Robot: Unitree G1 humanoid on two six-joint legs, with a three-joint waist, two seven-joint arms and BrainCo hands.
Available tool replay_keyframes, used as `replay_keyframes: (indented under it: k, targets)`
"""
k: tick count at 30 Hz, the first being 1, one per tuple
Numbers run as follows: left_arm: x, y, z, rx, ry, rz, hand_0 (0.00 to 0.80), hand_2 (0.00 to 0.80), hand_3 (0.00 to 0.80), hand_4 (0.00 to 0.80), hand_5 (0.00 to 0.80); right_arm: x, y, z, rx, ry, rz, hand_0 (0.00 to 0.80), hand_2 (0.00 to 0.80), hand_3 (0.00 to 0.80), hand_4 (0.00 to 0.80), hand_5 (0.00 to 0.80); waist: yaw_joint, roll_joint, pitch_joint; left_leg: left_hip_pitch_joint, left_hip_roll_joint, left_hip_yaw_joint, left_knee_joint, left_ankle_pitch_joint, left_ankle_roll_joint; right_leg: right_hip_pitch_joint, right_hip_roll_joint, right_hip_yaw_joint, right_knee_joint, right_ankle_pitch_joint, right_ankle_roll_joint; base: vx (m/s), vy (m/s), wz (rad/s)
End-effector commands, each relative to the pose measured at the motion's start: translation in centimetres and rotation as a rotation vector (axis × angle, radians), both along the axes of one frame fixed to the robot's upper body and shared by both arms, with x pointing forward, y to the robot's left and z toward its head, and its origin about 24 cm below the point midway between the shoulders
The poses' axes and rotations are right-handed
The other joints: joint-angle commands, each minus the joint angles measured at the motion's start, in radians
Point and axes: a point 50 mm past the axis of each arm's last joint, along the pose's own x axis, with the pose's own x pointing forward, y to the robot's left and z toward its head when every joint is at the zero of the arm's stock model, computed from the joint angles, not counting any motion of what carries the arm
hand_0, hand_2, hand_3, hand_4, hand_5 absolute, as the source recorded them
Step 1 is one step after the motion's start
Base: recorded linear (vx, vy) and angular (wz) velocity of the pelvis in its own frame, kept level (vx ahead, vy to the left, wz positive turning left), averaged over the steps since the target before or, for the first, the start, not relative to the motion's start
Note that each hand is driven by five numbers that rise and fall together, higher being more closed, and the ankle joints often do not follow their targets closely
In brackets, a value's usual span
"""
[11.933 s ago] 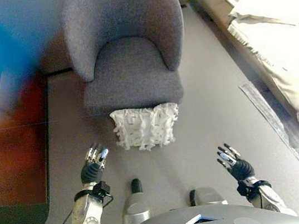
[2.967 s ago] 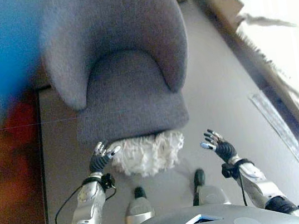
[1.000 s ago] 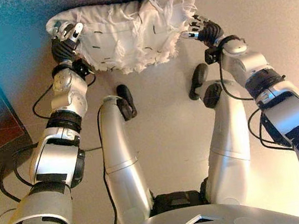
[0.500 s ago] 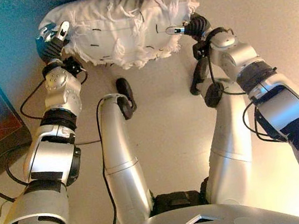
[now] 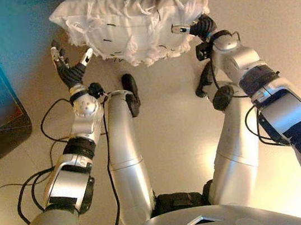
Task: Pick up the cushion and take it to the sofa
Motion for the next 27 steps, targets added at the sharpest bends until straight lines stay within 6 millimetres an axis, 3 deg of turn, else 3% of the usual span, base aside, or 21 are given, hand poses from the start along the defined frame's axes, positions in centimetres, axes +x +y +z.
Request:
replay_keyframes:
  k: [1,5,7,18,27]
  targets:
    - [-1.2,0.5,-1.3,-0.032,0.018,0.062,0.000,0.000,0.000,0.000,0.000,-0.3,2.8,1.4,0.058,-0.078,0.104,0.000,0.000,0.000,0.000,0.000,0.032,0.075,-0.008,0.031,-0.031,0.022,-0.096,0.027,-0.009,0.070,-0.030,0.076,0.023,-0.045,0.065,0.007,-0.007,0.09]
    - [-1.8,1.1,-4.2,-0.067,0.183,0.090,0.000,0.000,0.000,0.000,0.000,-0.3,2.7,1.3,0.055,-0.069,0.109,0.000,0.000,0.000,0.000,0.000,0.034,0.076,-0.008,0.022,-0.021,0.021,-0.079,0.029,-0.006,0.065,-0.036,0.073,0.036,-0.047,0.063,0.001,0.001,0.03]
    - [-1.6,1.5,-4.5,-0.054,0.208,0.069,0.000,0.000,0.000,0.000,0.000,-0.2,2.7,1.4,0.050,-0.061,0.116,0.000,0.000,0.000,0.000,0.000,0.030,0.073,-0.008,0.018,-0.013,0.023,-0.071,0.030,-0.003,0.063,-0.039,0.073,0.042,-0.048,0.062,0.006,0.019,-0.01]
    - [2.9,3.5,2.0,-0.140,0.130,-0.165,0.000,0.000,0.000,0.000,0.000,0.0,1.9,1.7,0.009,-0.005,0.176,0.000,0.000,0.000,0.000,0.000,-0.027,0.061,-0.008,-0.005,0.042,0.041,-0.005,0.037,-0.005,0.029,-0.049,0.114,0.094,-0.037,0.061,0.013,0.057,-0.08]
    - [4.9,2.1,6.8,-0.228,-0.023,-0.392,0.000,0.000,0.000,0.000,0.000,-0.1,1.4,2.5,-0.021,-0.001,0.204,0.000,0.000,0.000,0.000,0.000,-0.070,0.061,-0.008,-0.023,0.065,0.058,0.027,0.028,-0.007,0.002,-0.054,0.147,0.097,-0.017,0.061,0.001,0.056,-0.03]
